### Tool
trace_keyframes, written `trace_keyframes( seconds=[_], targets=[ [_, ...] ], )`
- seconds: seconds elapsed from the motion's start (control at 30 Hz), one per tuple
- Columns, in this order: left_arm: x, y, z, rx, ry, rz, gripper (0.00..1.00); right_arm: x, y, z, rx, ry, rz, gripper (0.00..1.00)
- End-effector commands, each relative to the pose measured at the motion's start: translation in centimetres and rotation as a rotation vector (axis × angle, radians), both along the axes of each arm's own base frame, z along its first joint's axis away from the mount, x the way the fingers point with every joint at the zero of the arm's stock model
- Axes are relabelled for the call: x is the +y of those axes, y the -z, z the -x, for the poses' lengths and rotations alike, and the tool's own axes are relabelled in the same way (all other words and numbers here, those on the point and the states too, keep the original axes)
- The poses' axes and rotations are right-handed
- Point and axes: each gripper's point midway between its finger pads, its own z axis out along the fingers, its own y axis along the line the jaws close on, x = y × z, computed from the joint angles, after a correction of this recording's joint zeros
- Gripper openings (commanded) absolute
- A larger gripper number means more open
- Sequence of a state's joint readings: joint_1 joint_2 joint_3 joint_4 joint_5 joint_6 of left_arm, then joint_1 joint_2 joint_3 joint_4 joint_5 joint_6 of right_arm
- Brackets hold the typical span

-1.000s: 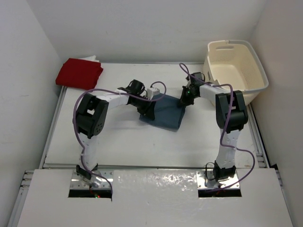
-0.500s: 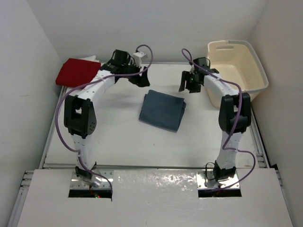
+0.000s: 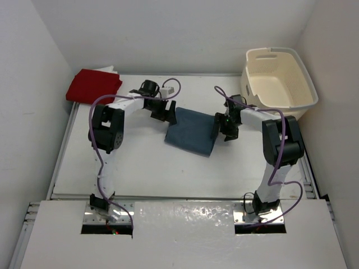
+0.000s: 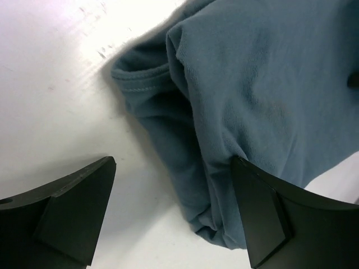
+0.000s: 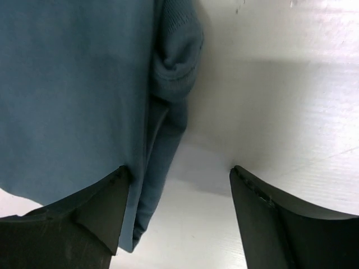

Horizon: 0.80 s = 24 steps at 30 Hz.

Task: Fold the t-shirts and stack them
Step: Put the neatly folded tshirt into the corner of the board with the left arm

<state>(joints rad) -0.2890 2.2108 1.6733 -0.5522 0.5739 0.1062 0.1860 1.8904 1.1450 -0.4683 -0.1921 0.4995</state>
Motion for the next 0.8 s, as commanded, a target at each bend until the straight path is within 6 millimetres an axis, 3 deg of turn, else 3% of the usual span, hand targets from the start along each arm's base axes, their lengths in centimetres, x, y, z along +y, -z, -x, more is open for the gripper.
trace_keyframes(
  seconds=[0.0,0.2,0.27,0.43,0.5,0.6,0.67,0.7,0.77],
  targets=[
    [-1.4,-1.5,0.7,0.011,0.002,0.080,0.83,1.0,-1.1,-1.7,-0.077,0.022,-0.052,0.70],
    [-2.9,-0.1,2.4,0.091,0.020,0.130,0.83,0.9,0.6,-1.2,-0.031,0.031,-0.026,0.65],
    [-2.7,-1.5,1.9,0.083,-0.010,0.155,0.83,0.7,0.5,-1.2,-0.035,0.030,-0.016,0.65],
    [1.9,-10.6,-2.8,-0.156,-0.157,0.257,0.82,0.3,0.8,-1.3,-0.024,0.034,0.010,0.61],
    [1.8,-13.5,-3.4,-0.246,-0.138,0.251,0.83,0.4,0.9,-1.3,-0.028,0.038,0.007,0.61],
    [0.6,-15.8,-3.2,-0.293,-0.096,0.227,0.83,0.3,1.1,-1.3,-0.029,0.041,0.010,0.61],
    [-0.5,-16.1,-2.5,-0.307,-0.072,0.194,0.84,0.3,1.0,-1.4,-0.025,0.035,0.016,0.61],
    [-0.5,-15.2,-2.2,-0.287,-0.079,0.155,0.99,0.2,0.9,-1.4,-0.024,0.031,0.020,0.61],
    [-1.4,-13.2,-1.4,-0.253,-0.041,0.114,1.00,0.2,0.6,-1.6,-0.037,0.030,0.019,0.61]
  ],
)
